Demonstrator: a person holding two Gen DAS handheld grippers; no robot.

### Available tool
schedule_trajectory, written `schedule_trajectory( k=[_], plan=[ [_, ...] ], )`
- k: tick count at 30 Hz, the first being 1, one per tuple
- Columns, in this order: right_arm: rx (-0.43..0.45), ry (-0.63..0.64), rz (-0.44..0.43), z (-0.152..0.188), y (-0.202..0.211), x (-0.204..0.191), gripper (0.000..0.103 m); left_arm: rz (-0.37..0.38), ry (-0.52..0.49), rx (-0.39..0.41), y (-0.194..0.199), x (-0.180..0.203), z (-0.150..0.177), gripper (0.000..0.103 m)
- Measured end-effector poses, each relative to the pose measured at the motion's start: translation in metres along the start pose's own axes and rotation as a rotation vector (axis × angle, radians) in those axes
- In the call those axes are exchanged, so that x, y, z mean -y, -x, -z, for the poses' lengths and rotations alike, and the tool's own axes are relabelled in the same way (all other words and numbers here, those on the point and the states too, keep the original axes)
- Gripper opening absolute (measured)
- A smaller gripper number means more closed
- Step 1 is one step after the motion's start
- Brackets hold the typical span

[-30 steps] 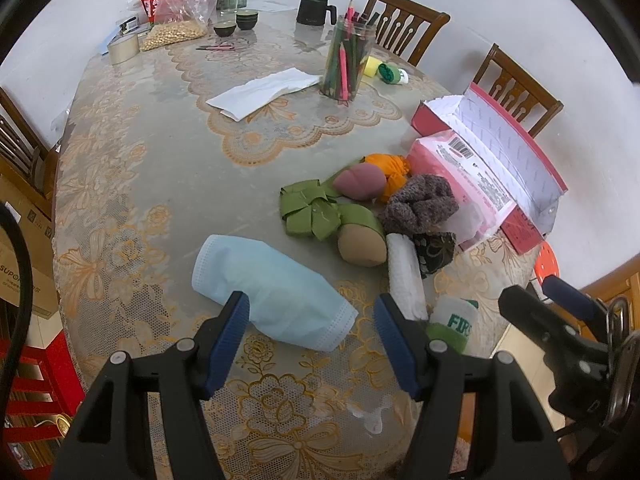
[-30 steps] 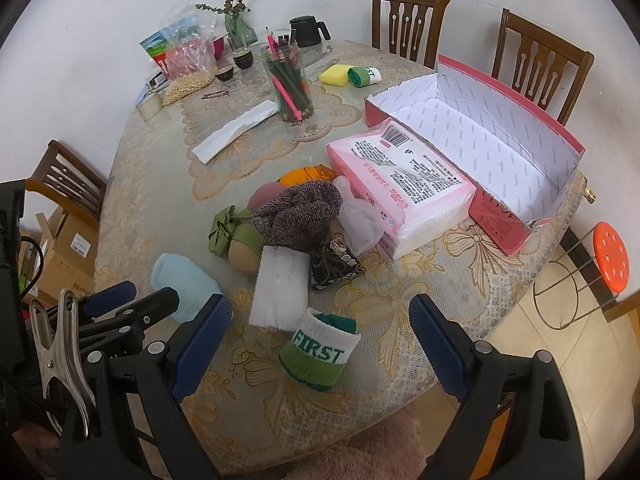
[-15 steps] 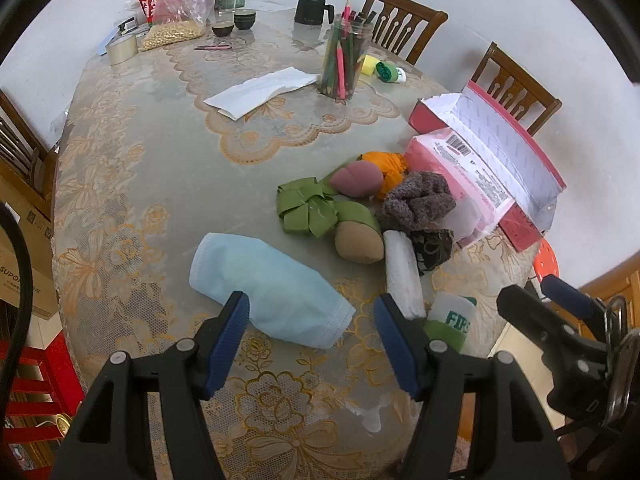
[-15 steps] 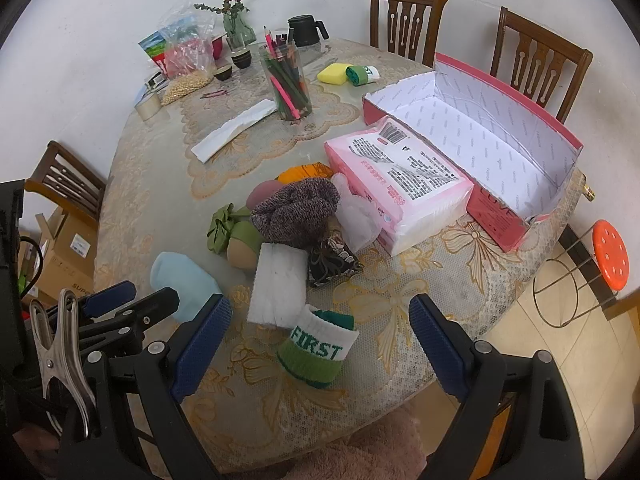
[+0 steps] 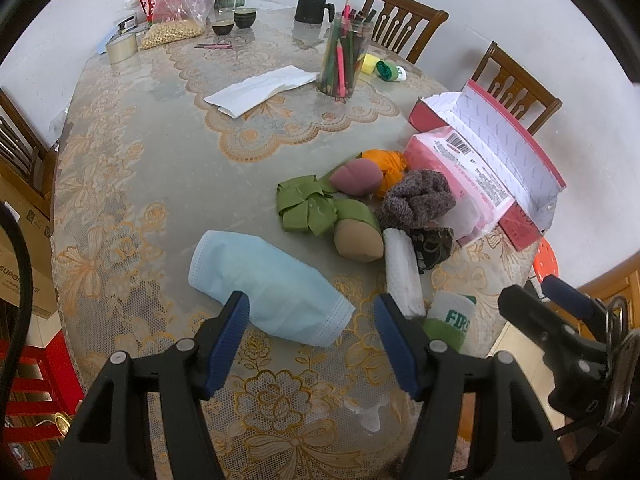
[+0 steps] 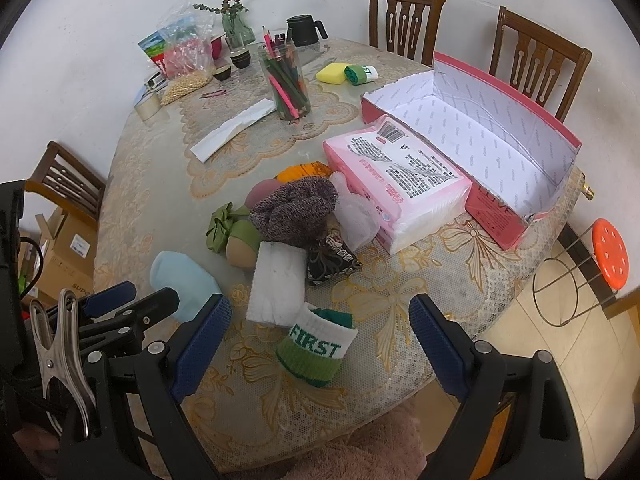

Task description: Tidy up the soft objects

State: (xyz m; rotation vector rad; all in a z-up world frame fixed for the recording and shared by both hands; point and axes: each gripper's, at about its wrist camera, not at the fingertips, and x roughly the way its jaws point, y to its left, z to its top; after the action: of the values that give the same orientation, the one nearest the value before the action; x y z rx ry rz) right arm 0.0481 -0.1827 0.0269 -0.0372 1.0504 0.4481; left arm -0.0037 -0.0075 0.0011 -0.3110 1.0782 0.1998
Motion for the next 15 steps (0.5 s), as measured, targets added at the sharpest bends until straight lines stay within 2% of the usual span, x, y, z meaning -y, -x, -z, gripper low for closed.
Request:
schedule_trajectory(
  k=[15],
  plan=[
    [-0.016, -0.005, -0.009, 0.003, -0.004, 0.006, 0.093, -0.004, 0.041, -0.049, -0.016, -0.014, -0.003, 0.068]
  ],
)
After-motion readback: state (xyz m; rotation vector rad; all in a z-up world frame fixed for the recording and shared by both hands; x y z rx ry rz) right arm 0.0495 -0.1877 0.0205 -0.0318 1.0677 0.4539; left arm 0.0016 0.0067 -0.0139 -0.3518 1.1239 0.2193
